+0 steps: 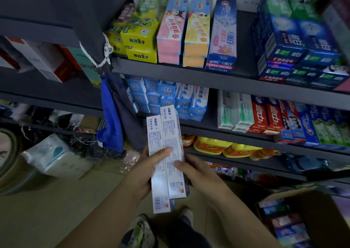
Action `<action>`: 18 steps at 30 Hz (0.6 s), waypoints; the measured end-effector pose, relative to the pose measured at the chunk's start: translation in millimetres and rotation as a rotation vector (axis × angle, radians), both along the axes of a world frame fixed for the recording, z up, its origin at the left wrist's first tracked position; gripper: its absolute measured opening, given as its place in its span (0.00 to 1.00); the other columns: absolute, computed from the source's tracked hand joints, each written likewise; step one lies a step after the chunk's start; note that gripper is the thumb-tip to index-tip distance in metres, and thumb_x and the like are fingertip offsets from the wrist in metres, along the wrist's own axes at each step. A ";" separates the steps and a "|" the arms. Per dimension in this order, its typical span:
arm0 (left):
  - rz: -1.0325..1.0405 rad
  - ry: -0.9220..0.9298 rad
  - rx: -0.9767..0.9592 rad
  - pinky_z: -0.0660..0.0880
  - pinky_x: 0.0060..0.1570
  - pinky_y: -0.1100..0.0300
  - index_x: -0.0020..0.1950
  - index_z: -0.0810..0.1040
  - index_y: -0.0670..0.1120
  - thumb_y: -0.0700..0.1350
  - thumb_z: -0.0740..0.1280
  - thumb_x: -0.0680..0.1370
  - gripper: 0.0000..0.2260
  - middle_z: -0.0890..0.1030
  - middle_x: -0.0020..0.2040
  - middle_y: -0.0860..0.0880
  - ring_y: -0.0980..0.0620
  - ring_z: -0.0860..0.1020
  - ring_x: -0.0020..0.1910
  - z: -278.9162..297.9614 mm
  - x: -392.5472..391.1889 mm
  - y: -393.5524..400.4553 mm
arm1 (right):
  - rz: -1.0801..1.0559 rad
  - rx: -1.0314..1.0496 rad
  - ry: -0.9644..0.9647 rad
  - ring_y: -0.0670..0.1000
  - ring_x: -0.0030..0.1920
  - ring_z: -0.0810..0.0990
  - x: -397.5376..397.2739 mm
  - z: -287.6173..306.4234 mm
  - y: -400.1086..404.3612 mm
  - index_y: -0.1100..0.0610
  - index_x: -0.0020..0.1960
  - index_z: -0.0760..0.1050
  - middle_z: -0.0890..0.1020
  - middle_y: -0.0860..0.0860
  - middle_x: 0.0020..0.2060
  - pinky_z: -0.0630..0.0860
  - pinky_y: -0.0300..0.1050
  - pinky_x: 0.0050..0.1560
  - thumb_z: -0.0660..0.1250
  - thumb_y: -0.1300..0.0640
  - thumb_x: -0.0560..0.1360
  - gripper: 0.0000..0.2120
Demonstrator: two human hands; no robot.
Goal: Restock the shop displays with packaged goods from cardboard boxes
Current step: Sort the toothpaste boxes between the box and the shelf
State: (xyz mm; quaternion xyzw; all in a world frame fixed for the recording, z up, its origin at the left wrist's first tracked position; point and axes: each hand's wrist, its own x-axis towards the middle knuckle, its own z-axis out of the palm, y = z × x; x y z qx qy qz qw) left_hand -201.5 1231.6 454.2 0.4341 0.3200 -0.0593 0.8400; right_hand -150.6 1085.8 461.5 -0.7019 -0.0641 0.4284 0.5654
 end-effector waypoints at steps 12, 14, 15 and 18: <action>0.017 -0.031 0.031 0.79 0.50 0.46 0.64 0.75 0.45 0.41 0.70 0.71 0.22 0.83 0.56 0.41 0.41 0.82 0.54 1.0 3.3 9.1 | -0.130 0.070 -0.090 0.42 0.53 0.82 -13.9 7.6 4.6 0.42 0.64 0.64 0.81 0.42 0.54 0.80 0.46 0.55 0.71 0.50 0.71 0.25; 0.016 -0.026 0.049 0.80 0.50 0.48 0.64 0.75 0.45 0.40 0.69 0.73 0.20 0.83 0.55 0.41 0.42 0.82 0.53 1.6 4.0 10.8 | -0.117 0.109 -0.084 0.43 0.54 0.82 -14.2 9.2 3.9 0.40 0.68 0.63 0.82 0.41 0.54 0.79 0.48 0.57 0.66 0.53 0.77 0.23; 0.012 -0.026 0.056 0.80 0.50 0.48 0.64 0.75 0.45 0.39 0.68 0.74 0.18 0.83 0.55 0.41 0.42 0.82 0.53 2.7 4.7 11.5 | -0.129 0.135 -0.062 0.44 0.53 0.82 -14.2 9.6 2.5 0.40 0.68 0.63 0.82 0.41 0.53 0.79 0.46 0.55 0.63 0.57 0.79 0.22; 0.016 -0.038 0.056 0.80 0.49 0.48 0.60 0.77 0.45 0.38 0.67 0.75 0.14 0.84 0.52 0.42 0.42 0.83 0.51 6.2 8.0 13.8 | -0.182 0.185 -0.036 0.46 0.52 0.83 -15.8 10.9 -1.3 0.41 0.67 0.66 0.83 0.45 0.52 0.80 0.41 0.48 0.60 0.64 0.80 0.23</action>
